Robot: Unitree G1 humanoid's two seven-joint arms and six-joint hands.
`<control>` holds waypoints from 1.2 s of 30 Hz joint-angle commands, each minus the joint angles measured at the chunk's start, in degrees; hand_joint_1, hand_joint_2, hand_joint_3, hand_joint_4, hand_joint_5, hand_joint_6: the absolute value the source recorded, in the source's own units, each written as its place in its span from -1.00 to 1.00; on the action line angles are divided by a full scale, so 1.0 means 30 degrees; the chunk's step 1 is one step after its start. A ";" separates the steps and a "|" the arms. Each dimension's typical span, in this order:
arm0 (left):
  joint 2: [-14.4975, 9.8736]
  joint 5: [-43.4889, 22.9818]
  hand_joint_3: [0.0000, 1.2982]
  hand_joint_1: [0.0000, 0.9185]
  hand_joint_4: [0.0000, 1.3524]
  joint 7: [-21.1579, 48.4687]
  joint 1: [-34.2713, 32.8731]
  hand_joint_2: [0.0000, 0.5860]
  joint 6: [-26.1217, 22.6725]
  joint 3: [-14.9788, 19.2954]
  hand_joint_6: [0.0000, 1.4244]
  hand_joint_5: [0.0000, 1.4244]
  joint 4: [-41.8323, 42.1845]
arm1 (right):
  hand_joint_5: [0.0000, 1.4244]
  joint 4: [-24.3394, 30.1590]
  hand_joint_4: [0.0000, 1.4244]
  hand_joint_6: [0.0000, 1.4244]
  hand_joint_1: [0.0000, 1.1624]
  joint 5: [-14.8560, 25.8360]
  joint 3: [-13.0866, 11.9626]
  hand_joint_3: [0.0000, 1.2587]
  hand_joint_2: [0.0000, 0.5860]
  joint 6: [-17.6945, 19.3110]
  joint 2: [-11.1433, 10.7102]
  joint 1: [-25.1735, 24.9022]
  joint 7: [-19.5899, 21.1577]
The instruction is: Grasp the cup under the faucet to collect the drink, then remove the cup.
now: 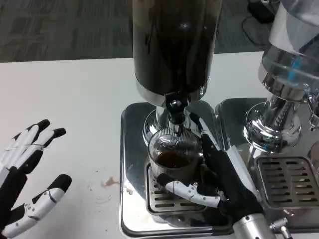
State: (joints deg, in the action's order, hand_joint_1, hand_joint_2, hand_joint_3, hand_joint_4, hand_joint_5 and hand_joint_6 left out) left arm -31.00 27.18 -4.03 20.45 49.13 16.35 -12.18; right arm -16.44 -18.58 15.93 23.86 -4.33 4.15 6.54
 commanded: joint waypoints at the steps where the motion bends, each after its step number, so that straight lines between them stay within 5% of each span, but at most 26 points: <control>1: 0.0043 -0.0220 -0.77 -1.00 -1.00 -0.0368 0.0312 -0.16 -0.0236 -0.0063 -1.00 -1.00 0.0317 | -0.54 -0.0525 -0.74 -0.34 0.44 -0.0049 0.0225 -0.88 -0.60 0.0047 0.0145 -0.0002 -0.0189; 15: 0.0119 -0.0512 -0.74 -1.00 -1.00 -0.0497 0.0844 -0.17 -0.0638 0.0036 -1.00 -1.00 0.0838 | -0.35 -0.1058 -0.51 -0.17 0.51 -0.0187 0.0111 -0.52 -0.59 0.0618 0.0493 0.0020 0.0734; 36: -0.0250 -0.0866 -0.74 -1.00 -1.00 -0.0211 0.1189 -0.19 -0.0949 0.0092 -1.00 -1.00 0.1095 | -0.10 -0.2336 -0.28 0.11 0.59 -0.0972 -0.0019 -0.31 -0.57 0.1795 0.1092 -0.0392 0.2965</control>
State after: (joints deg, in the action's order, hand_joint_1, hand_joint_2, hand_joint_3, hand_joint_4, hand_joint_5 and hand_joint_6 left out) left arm -31.00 25.10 -4.72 24.12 46.58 16.74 -8.61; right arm -22.39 -20.96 15.97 28.79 -1.33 2.91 14.69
